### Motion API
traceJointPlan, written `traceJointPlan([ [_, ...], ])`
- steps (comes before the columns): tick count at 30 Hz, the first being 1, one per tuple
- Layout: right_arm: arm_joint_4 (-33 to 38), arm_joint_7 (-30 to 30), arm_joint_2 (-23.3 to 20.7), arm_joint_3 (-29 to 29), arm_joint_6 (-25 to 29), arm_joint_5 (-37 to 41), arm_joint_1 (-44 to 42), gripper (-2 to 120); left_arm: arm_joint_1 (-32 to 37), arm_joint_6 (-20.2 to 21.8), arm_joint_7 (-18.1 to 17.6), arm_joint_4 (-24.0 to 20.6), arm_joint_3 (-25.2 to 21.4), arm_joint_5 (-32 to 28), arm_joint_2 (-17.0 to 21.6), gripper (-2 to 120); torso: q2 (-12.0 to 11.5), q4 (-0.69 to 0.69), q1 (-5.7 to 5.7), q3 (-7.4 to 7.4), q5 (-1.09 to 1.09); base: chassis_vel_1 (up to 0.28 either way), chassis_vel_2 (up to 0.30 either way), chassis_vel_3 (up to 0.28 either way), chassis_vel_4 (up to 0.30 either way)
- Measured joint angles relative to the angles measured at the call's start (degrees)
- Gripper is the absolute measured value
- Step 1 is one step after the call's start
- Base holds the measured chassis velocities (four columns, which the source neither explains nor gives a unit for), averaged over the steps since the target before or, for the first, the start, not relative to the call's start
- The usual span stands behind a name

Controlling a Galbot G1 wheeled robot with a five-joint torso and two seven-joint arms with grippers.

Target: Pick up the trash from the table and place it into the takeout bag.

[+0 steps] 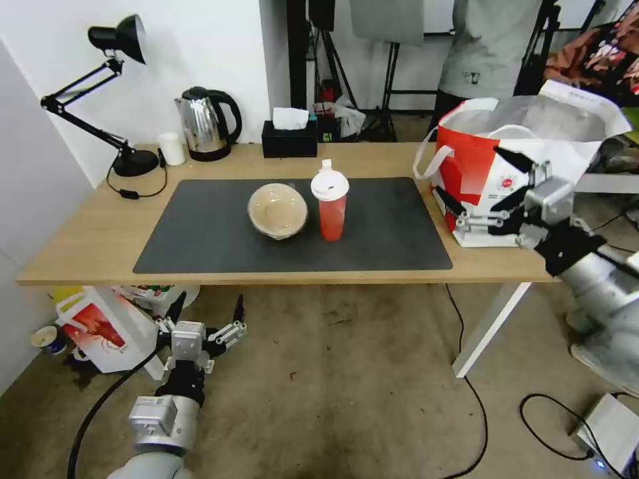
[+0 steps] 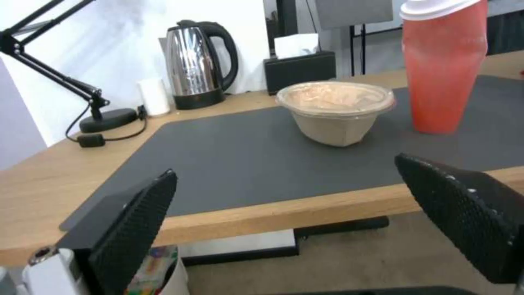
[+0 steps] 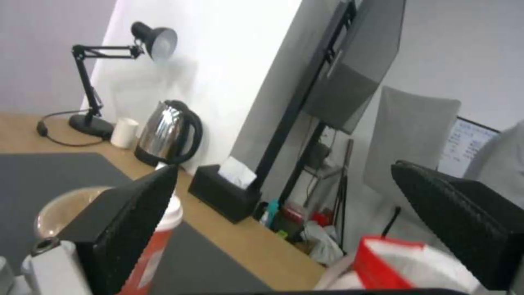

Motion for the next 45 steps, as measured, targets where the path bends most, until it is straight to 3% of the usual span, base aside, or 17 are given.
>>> traceJointPlan([
  [3, -1.3, -0.9, -3.8, 0.5, -0.7, 4.3, 3.4, 100, 0.0, 0.0, 0.0, 0.0, 0.0, 0.0, 0.0, 100, 0.0, 0.0, 0.0, 0.0, 0.0, 0.0, 0.0, 0.0, 0.0],
  [7, -7.0, -4.1, -14.3, 0.7, -1.9, 15.0, 12.9, 100, 0.0, 0.0, 0.0, 0.0, 0.0, 0.0, 0.0, 100, 0.0, 0.01, 0.0, 0.0, -0.02, 0.0, 0.0, 0.0, 0.0],
  [16, -12.9, -9.0, -21.3, 1.5, -1.8, 20.6, 15.7, 100, 0.0, 0.0, 0.0, 0.0, 0.0, 0.0, 0.0, 100, 0.0, -0.01, -0.01, -0.01, 0.0, 0.0, 0.0, 0.0, 0.0],
  [22, -20.1, -16.0, -26.6, 6.2, 1.1, 22.3, 13.4, 100, 0.0, 0.0, 0.0, 0.0, 0.0, 0.0, 0.0, 100, 0.0, 0.0, -0.01, -0.01, -0.01, 0.0, 0.0, 0.0, 0.0],
  [29, -23.3, -19.3, -29.0, 7.4, 3.0, 22.4, 12.4, 100, 0.0, 0.0, 0.0, 0.0, 0.0, 0.0, 0.0, 100, 0.0, 0.0, -0.01, -0.01, -0.01, 0.0, 0.0, 0.0, 0.0],
  [32, -25.7, -21.5, -32.2, 8.4, 4.0, 23.2, 10.6, 100, 0.0, 0.0, 0.0, 0.0, 0.0, 0.0, 0.0, 100, 0.0, 0.0, -0.01, -0.01, -0.01, 0.0, 0.0, 0.0, 0.0],
  [40, -23.2, -21.6, -36.2, 8.0, 3.1, 30.2, 8.0, 100, 0.0, 0.0, 0.0, 0.0, 0.0, 0.0, 0.0, 100, 0.0, 0.01, -0.01, -0.01, -0.04, 0.0, 0.0, 0.0, 0.0],
  [44, -18.5, -20.5, -33.9, 6.1, 2.0, 31.8, 7.1, 100, 0.0, 0.0, 0.0, 0.0, 0.0, 0.0, 0.0, 100, 0.0, 0.01, -0.01, -0.01, -0.01, 0.0, 0.0, 0.0, 0.0],
  [45, -14.8, -18.7, -30.8, 4.6, 0.5, 32.3, 7.2, 100, 0.0, 0.0, 0.0, 0.0, 0.0, 0.0, 0.0, 100, 0.0, 0.0, -0.01, -0.01, -0.01, 0.0, 0.0, 0.0, 0.0],
])
